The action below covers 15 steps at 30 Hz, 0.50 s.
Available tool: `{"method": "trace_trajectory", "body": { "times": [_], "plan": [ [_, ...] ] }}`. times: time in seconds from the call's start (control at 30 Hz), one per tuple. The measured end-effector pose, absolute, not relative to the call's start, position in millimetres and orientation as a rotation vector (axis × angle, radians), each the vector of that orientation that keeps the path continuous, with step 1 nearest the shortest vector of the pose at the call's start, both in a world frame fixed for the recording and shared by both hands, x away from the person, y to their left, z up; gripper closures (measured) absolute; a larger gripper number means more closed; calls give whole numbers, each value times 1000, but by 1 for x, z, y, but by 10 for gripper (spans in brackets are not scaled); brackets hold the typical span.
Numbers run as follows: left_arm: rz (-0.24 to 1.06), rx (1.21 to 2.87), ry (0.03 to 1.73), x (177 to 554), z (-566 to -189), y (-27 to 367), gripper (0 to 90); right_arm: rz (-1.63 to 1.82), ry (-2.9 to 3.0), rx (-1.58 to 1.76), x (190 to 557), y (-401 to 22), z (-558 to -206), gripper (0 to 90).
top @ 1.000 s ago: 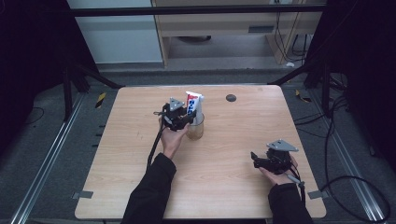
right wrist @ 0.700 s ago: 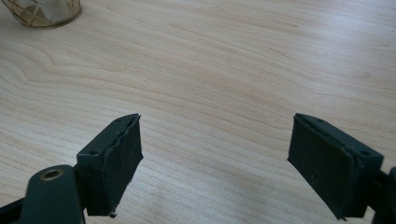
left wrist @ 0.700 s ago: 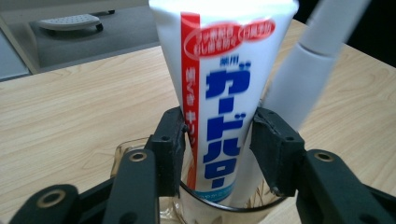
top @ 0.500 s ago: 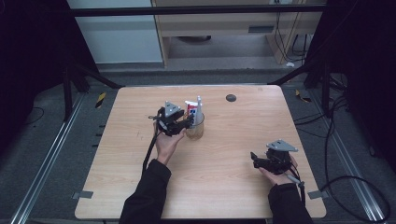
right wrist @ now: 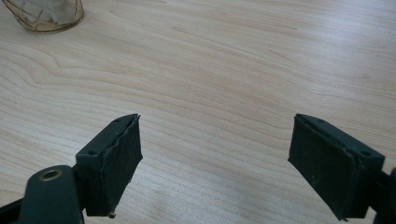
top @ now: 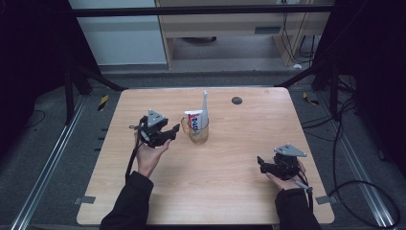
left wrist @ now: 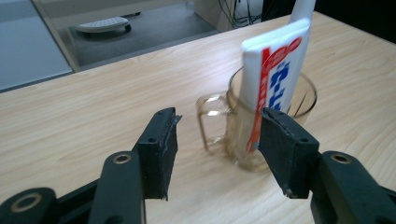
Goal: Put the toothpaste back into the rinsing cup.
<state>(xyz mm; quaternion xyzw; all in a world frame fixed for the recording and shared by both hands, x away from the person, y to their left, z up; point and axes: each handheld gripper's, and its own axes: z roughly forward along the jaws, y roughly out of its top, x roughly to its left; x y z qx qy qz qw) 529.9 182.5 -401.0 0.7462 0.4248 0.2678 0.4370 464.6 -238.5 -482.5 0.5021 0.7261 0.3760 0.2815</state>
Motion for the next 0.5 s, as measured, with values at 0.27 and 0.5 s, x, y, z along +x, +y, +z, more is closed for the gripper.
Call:
{"method": "trace_trajectory", "body": {
  "times": [0.27, 0.5],
  "plan": [
    [654, 1922, 1087, 502, -426, 217, 419, 1010, 1939, 1365, 463, -242, -482, 151],
    [637, 1933, 1141, 483, -446, 244, 386, 1004, 1944, 1374, 462, -242, -482, 140]
  ]
}}
